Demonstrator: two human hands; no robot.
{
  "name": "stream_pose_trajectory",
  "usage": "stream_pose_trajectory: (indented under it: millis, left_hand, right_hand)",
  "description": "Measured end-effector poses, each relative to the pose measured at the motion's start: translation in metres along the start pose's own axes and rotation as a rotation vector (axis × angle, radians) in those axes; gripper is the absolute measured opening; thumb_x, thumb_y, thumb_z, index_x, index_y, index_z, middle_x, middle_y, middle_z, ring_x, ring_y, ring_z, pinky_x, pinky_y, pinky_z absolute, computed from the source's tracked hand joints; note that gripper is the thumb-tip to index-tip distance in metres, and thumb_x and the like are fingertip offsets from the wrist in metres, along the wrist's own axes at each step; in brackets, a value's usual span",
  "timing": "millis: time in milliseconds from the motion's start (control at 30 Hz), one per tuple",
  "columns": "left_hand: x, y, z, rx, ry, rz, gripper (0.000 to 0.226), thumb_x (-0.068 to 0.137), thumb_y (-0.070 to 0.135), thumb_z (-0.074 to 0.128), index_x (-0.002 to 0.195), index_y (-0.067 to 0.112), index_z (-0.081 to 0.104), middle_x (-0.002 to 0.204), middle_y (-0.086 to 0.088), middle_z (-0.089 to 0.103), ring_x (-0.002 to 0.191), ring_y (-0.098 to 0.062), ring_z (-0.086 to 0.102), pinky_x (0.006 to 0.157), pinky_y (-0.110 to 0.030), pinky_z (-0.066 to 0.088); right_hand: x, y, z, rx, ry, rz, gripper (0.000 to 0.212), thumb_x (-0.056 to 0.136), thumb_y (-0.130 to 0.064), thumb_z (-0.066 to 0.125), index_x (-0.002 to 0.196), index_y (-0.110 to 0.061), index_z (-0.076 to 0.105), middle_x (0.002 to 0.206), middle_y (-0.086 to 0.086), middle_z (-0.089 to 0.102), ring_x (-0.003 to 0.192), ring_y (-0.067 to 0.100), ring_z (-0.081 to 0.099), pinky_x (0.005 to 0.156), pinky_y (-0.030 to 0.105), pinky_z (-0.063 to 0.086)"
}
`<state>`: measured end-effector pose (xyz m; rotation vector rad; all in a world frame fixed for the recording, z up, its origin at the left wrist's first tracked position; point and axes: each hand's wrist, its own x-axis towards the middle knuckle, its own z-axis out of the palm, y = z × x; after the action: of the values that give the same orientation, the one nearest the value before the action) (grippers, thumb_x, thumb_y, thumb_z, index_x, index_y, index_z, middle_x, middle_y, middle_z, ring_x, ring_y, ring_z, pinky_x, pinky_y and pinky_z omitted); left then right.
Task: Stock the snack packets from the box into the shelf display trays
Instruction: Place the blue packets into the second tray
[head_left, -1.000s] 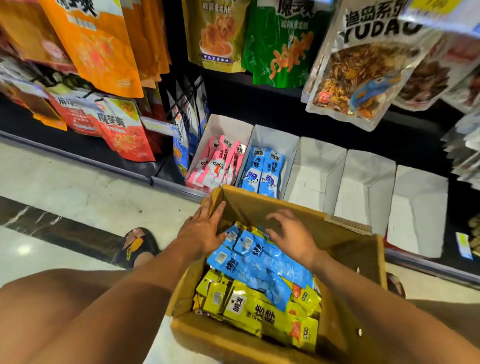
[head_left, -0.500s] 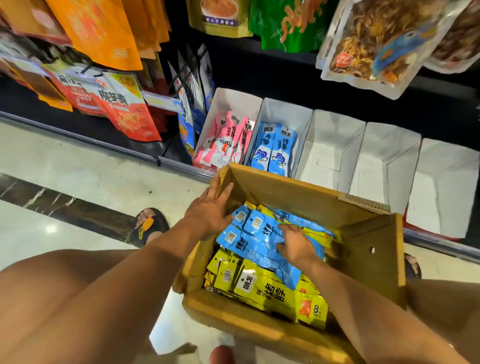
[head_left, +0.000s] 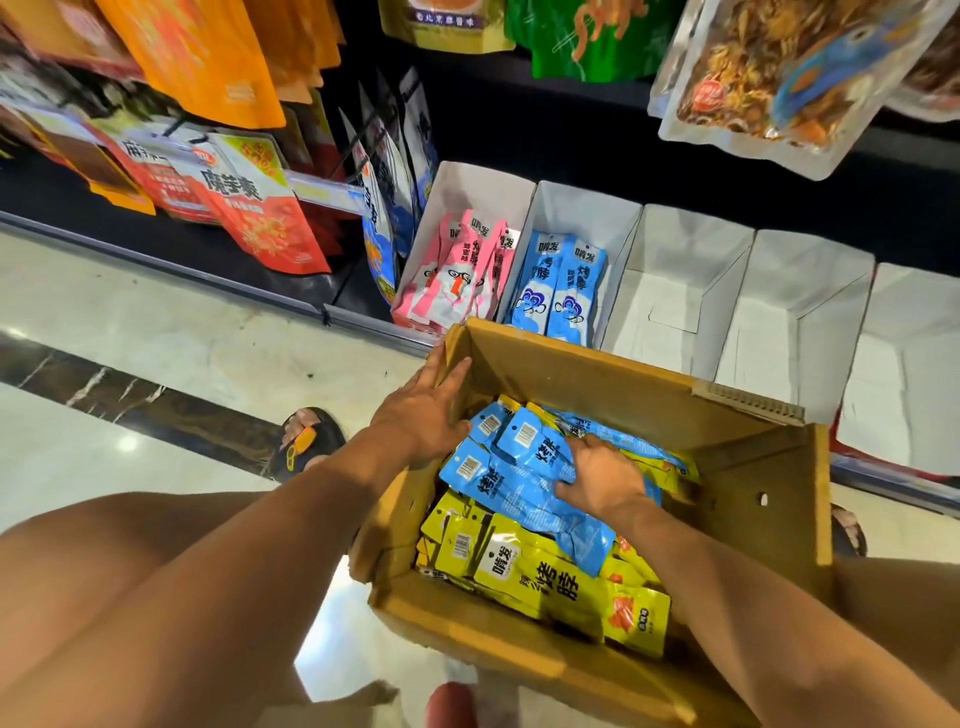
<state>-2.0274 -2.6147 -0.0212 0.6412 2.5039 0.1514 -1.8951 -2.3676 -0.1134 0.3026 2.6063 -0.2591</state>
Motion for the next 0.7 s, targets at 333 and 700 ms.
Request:
stream_pose_trajectory:
  millis: [333,700]
  left_hand:
    - [-0.015,0.031,-0.03,-0.077,0.067,0.003,0.088,0.097,0.047,0.059,0.164,0.019,0.01,0.172,-0.01,-0.005,0.158,-0.03,-0.004,0.128,-0.046,0.013]
    - [-0.071,0.135,-0.119,-1.161,-0.18,0.16,0.068,0.089,-0.023,0.034,0.136,0.022,0.053,0.126,0.011,0.062,0.112,-0.004,0.059,0.078,-0.03,0.044]
  right_hand:
    - [-0.05,-0.01,-0.102,0.244,0.168,-0.063,0.081,0.067,-0.066,0.061,0.14,-0.033,0.051,0.121,-0.002,0.061,0.106,0.021,0.063,0.085,0.036,0.056]
    - [-0.118,-0.004,-0.234,0.592,0.617,-0.113,0.067,0.068,-0.066,0.069,0.125,-0.033,0.062,0.11,-0.013,0.064,0.09,0.003,0.061,0.08,0.027,0.054]
